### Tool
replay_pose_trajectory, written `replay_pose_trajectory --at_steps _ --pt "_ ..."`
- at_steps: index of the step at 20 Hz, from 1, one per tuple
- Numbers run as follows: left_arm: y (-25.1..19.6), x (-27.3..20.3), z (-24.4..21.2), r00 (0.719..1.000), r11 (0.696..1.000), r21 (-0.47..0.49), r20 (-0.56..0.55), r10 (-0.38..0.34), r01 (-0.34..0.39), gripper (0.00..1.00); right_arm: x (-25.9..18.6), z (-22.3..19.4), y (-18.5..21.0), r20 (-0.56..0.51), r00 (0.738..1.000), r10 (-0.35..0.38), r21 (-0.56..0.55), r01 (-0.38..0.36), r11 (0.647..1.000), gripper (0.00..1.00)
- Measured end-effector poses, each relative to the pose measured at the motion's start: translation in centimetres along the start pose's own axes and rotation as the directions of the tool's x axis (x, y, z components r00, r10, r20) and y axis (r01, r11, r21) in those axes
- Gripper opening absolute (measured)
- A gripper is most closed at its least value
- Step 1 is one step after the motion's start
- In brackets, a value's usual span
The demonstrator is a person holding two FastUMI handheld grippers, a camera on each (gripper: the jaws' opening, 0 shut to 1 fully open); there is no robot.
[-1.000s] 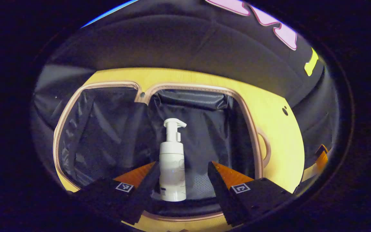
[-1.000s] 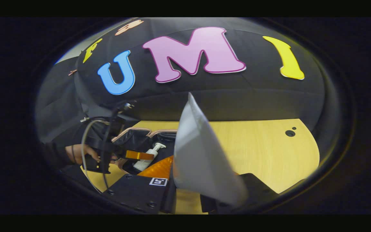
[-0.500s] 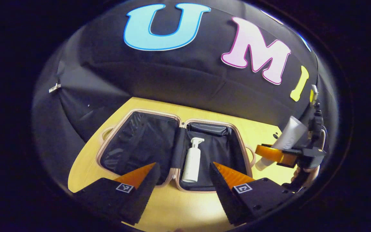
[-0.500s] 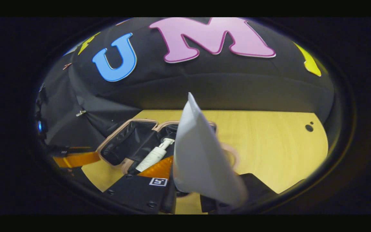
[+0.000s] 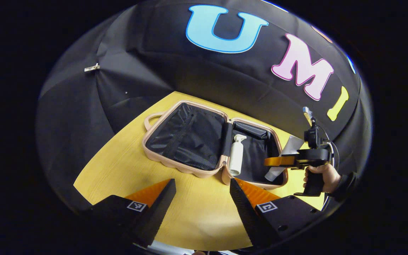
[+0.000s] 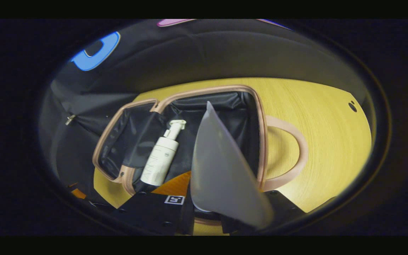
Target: First open the suitcase, pack the skin care products into it, and then close the suitcase.
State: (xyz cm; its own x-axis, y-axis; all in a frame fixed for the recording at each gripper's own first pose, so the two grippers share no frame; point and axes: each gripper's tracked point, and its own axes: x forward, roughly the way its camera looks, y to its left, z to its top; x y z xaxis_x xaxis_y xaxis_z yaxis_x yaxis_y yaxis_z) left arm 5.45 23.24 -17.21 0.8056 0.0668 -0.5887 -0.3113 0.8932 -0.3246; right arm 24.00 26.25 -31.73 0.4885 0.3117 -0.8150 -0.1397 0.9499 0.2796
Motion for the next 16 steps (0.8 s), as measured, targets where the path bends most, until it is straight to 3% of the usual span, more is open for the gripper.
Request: replay_pose_trajectory --at_steps 3,5,6,7,11,12,16 --pt "0.1 -0.2 -0.3 1.000 1.000 -0.003 -0.005 -0.007 0.007 0.97 0.5 0.9 -0.4 0.022 0.999 -0.035 0.051 0.034 0.998 0.31" --pt "0.1 -0.1 -0.6 1.000 1.000 -0.004 -0.008 -0.012 0.012 0.97 -0.1 1.6 0.4 0.044 0.999 -0.017 0.074 0.014 0.997 0.47" --pt "0.0 0.0 -0.8 1.000 1.000 -0.008 -0.010 -0.017 0.017 0.97 -0.5 1.6 0.5 0.055 0.998 -0.018 0.066 0.015 0.998 0.61" --pt "-0.1 0.1 -0.7 1.000 1.000 -0.014 -0.011 -0.021 0.021 0.97 -0.7 1.9 0.6 0.069 0.997 -0.019 0.049 0.016 0.999 0.59" --pt "0.8 1.5 0.3 1.000 1.000 -0.004 0.012 -0.020 0.020 0.96 -3.6 2.2 1.0 0.133 0.991 -0.035 -0.037 0.040 0.999 0.85" --pt "1.5 2.0 0.7 1.000 1.000 0.004 0.019 -0.013 0.013 0.97 -4.4 2.4 1.1 0.155 0.987 -0.033 -0.053 0.042 0.998 0.98" --pt "6.4 4.6 3.7 0.998 1.000 0.007 0.064 0.029 -0.030 0.96 -9.7 4.6 1.0 0.286 0.958 -0.020 -0.099 0.050 0.994 0.99"
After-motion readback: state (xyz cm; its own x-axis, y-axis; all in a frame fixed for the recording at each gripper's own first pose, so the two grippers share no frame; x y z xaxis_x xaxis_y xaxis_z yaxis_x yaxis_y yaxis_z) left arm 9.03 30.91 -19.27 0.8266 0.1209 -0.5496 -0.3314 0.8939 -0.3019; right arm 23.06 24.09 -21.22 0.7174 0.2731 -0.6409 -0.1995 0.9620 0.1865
